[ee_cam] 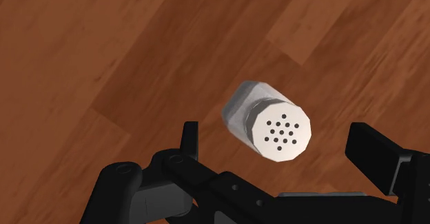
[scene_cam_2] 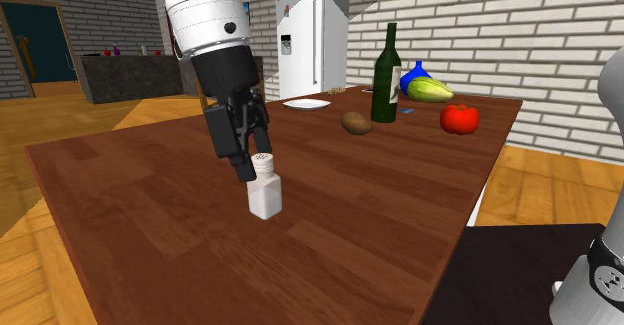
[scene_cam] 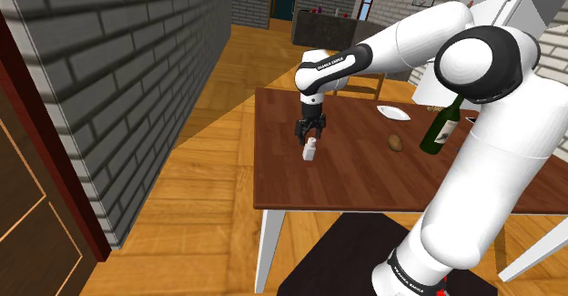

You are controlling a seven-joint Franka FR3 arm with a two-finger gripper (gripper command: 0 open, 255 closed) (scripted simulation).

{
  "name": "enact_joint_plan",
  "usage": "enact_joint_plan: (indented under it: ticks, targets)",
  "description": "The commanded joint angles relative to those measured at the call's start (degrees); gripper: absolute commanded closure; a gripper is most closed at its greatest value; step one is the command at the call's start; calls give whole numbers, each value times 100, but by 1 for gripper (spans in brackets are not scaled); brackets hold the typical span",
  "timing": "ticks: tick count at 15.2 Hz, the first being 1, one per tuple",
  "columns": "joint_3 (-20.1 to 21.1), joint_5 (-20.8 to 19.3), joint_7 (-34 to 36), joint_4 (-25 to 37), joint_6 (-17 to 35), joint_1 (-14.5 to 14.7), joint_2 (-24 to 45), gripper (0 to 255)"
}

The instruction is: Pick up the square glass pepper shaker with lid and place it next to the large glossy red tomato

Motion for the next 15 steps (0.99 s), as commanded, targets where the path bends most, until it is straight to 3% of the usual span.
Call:
enact_joint_plan:
  ticks: [1, 4, 5, 15]
  targets:
    - [-1, 0, -3, -4, 8, -2, 2, 0]
    - [-1, 0, -3, -4, 7, -2, 2, 0]
    - [-1, 0, -3, -4, 7, -2, 2, 255]
    - [-2, -8, 1, 31, -64, 0, -36, 255]
